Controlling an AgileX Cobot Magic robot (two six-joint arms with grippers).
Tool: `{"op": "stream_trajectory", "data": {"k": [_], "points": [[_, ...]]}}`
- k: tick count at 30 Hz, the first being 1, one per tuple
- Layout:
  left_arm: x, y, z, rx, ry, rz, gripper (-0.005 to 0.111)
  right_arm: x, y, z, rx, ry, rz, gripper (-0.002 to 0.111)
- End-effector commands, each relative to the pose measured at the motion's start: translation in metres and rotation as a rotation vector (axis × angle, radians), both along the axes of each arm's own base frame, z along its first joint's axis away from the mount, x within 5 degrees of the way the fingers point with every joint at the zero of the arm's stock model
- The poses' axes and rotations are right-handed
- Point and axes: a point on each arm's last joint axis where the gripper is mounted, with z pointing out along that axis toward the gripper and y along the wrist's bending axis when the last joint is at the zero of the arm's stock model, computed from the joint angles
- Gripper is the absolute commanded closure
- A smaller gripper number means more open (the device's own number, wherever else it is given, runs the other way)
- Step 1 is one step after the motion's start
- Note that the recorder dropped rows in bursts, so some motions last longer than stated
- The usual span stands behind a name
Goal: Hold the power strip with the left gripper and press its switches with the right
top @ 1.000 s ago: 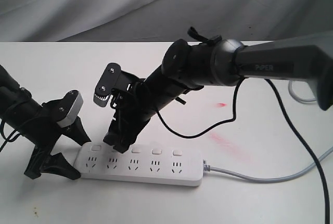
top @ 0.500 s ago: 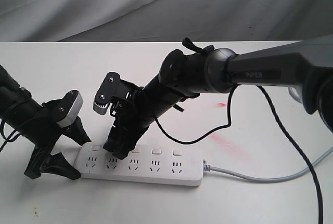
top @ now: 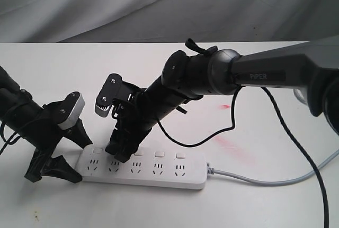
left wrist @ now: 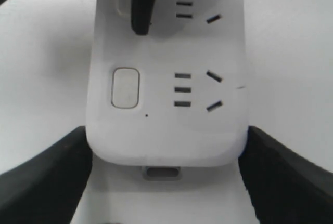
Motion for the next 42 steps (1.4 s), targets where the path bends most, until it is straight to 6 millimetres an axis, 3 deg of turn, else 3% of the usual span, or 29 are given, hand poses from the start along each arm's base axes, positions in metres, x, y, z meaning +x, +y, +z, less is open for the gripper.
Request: {"op": "stream_trajectory", "data": {"k": [1,20,25,42], "points": [[-0.003,0.001,-0.005,0.040,0.003,-0.046,0.060,0.002,0.000,0.004,0.010,-0.028,-0.015,0.051],[-0.003,0.001,-0.005,0.040,0.003,-0.046,0.060,0.006,-0.006,0.004,-0.006,-0.030,-0.011,0.051],[-0.003,0.001,-0.005,0.040,0.003,-0.046,0.060,0.001,-0.008,-0.016,-0.043,0.030,0.010,0.051],[-0.003,0.001,-0.005,0.040,0.003,-0.046,0.060,-0.004,-0.033,-0.039,-0.161,0.061,-0.017,0.051]]}}
